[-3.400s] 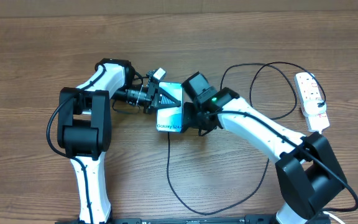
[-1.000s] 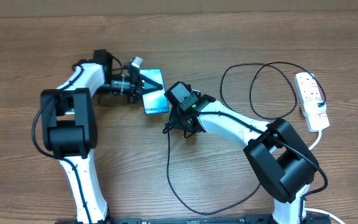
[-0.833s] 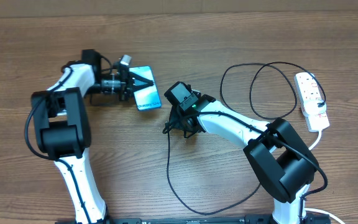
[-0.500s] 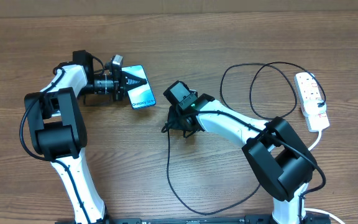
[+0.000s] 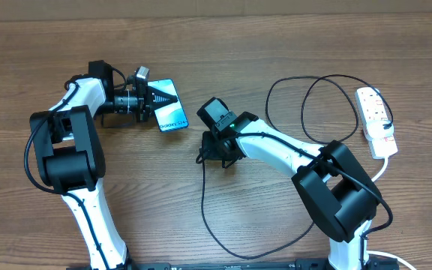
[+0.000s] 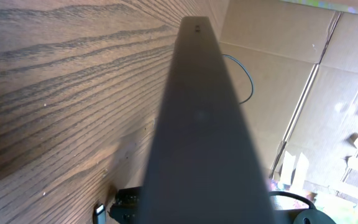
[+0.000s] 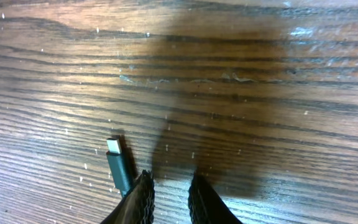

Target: Plug charger to phone and switch on socket

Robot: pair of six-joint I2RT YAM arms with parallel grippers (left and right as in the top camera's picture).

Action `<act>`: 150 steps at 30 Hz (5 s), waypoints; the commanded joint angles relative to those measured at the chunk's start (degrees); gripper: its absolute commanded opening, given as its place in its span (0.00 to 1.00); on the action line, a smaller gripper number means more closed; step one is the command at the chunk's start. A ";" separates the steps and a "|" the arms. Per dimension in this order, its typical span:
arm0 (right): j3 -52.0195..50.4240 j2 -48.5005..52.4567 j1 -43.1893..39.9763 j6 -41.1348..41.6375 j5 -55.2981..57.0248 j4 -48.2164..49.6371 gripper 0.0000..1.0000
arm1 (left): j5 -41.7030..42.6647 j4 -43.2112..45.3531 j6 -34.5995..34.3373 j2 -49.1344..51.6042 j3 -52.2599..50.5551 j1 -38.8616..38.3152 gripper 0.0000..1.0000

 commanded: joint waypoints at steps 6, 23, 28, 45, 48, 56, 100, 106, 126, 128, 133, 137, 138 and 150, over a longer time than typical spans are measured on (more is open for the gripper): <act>0.85 -2.23 0.72 -1.05 3.52 -1.16 0.18 | 1.38 0.04 -0.81 -1.70 0.20 -0.17 0.04; 1.03 -1.01 4.70 -0.55 9.20 -1.31 0.09 | 1.40 0.04 -0.81 -1.70 0.20 -0.15 0.04; 2.56 -3.04 4.87 -1.03 9.46 -1.66 0.04 | 1.40 0.17 -1.75 -1.70 0.20 -0.13 0.04; 2.23 -4.46 7.41 -2.93 11.80 1.03 0.04 | 1.36 1.53 -2.99 -1.70 0.20 -0.02 0.04; 2.21 -4.00 8.13 -2.93 13.79 0.98 0.04 | 1.38 1.51 -2.99 -1.70 0.20 -0.02 0.04; 2.21 -0.13 8.11 -2.95 13.84 0.87 0.20 | 1.38 1.46 -2.99 -1.70 0.20 -0.02 0.04; 1.03 4.55 7.26 -2.75 11.80 5.14 0.04 | 1.55 1.51 -3.39 -1.70 0.20 -0.02 0.04; 1.70 3.82 6.88 -2.73 11.76 2.16 0.04 | 1.60 1.53 -3.32 -1.70 0.20 -0.02 0.04; 1.64 -9.31 -7.91 -25.57 -46.25 2.75 0.04 | 17.16 9.46 -6.16 -1.73 1.29 -0.02 0.04; 1.33 -9.31 -8.31 -28.83 -48.13 2.27 0.04 | 17.14 9.55 -9.05 -1.73 2.62 -0.02 0.04; 1.33 -9.31 -8.44 -29.97 -48.48 3.28 0.04 | 17.22 8.85 -11.82 -1.73 7.30 -0.26 0.04; 1.36 -9.31 -8.44 -29.94 -50.29 5.79 0.04 | 17.20 8.83 -13.68 -1.84 10.60 -1.44 0.04; 1.36 -9.31 -8.44 -29.94 -51.49 6.75 0.04 | 17.20 8.83 -13.68 -1.84 11.19 -1.86 0.04; 1.36 -9.31 -12.15 -24.87 -53.20 12.96 0.04 | 17.22 8.81 -14.29 -1.84 12.00 -5.14 0.04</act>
